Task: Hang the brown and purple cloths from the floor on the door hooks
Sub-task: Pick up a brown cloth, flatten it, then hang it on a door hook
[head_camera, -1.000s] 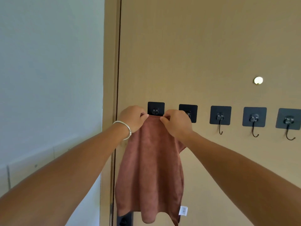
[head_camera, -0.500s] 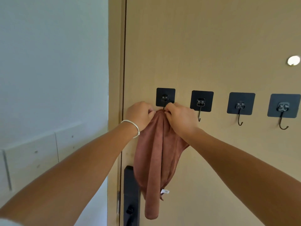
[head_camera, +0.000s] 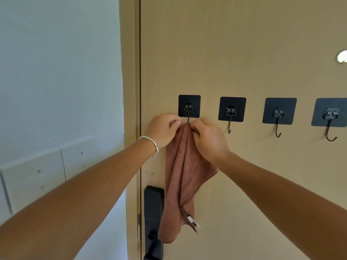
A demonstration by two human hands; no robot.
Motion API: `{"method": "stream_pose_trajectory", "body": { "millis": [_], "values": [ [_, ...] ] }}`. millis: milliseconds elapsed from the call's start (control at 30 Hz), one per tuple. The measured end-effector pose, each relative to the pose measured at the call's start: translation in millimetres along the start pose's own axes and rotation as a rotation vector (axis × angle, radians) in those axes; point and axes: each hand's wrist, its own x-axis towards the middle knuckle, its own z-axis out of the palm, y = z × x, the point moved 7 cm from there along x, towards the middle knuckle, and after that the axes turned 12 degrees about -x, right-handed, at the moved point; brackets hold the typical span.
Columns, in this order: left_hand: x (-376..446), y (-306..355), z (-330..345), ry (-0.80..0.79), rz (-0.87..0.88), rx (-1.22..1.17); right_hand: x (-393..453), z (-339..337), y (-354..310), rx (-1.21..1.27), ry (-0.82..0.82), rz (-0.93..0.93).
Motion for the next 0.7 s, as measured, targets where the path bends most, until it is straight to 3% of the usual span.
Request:
{"method": "stream_pose_trajectory", "body": {
  "millis": [100, 233, 433, 567, 700],
  "values": [
    [-3, 1, -2, 0.03, -0.09, -0.083, -7, 4, 0, 0.17, -0.045, 0.012],
    [-3, 2, 9, -0.07, -0.171, 0.071, -13, 18, -7, 0.317, -0.222, 0.046],
    [-5, 7, 8, -0.128, -0.199, 0.198, -15, 15, 5, 0.209, -0.265, 0.036],
    [-8, 21, 1, -0.035, -0.101, 0.304, -25, 10, 15, 0.138, -0.253, 0.055],
    [-11, 53, 8, -0.022, 0.146, 0.47, -36, -6, 21, 0.037, -0.23, 0.08]
  ]
}}
